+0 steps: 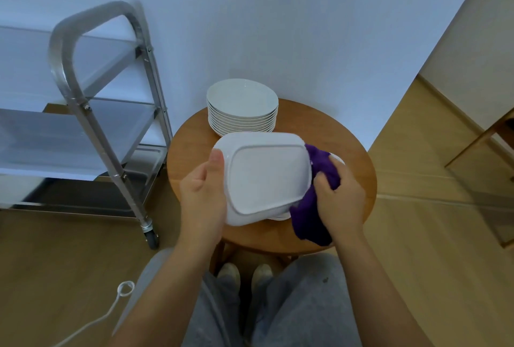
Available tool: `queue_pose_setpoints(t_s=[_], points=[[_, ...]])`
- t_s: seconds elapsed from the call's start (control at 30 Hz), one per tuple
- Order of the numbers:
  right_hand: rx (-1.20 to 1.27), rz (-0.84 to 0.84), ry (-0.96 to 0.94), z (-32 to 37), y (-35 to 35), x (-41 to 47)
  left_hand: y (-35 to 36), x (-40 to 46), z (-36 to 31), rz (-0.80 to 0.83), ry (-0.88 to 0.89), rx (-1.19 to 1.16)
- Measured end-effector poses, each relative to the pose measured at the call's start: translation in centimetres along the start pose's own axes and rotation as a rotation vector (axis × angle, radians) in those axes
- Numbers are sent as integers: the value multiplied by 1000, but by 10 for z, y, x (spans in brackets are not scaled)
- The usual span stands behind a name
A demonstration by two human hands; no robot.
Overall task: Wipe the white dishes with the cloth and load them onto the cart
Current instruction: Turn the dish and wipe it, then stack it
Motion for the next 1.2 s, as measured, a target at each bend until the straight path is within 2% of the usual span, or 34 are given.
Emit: queue_pose_setpoints(t_s=[0.07,0.17,0.27,0.37,0.5,0.57,0.63,0.67,0.8,0.93,1.1,1.2], points=[[203,0,68,7,-9,0,13,-4,-19,56,198,128],[480,262,227,20,11,-12,45,-11,-39,169,436,442],[608,481,391,19,33,-32,85,-30,-46,312,803,857],[802,565,523,5,41,-42,105,-36,-35,469,913,987],[775,521,556,-25,29,-37,119,-33,-18,552,913,1073],[755,445,603,-50,22,-30,124,-23,-1,615,737,1060],[718,351,610,-73,11,-18,123,-9,25,664,443,1030],[701,309,598,-83,4,-10,120,-5,39,650,352,1031],[586,186,556,-116,-23,19,111,4,75,539,211,992],[354,135,564,-139,-46,43,134,1,96,641,232,1083],[242,113,592,-154,-53,58,186,-10,120,872,343,1316],[123,110,557,-159,-48,63,206,-13,135,952,342,1438]])
Point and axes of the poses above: each hand's wrist, its own x-axis towards the middle knuckle, its own y-axis out of the palm, z = x × y, the point moved 9 cm from there along x, towards the middle knuckle, and after that the axes turned 7 degrees about z, right-handed, at the moved point
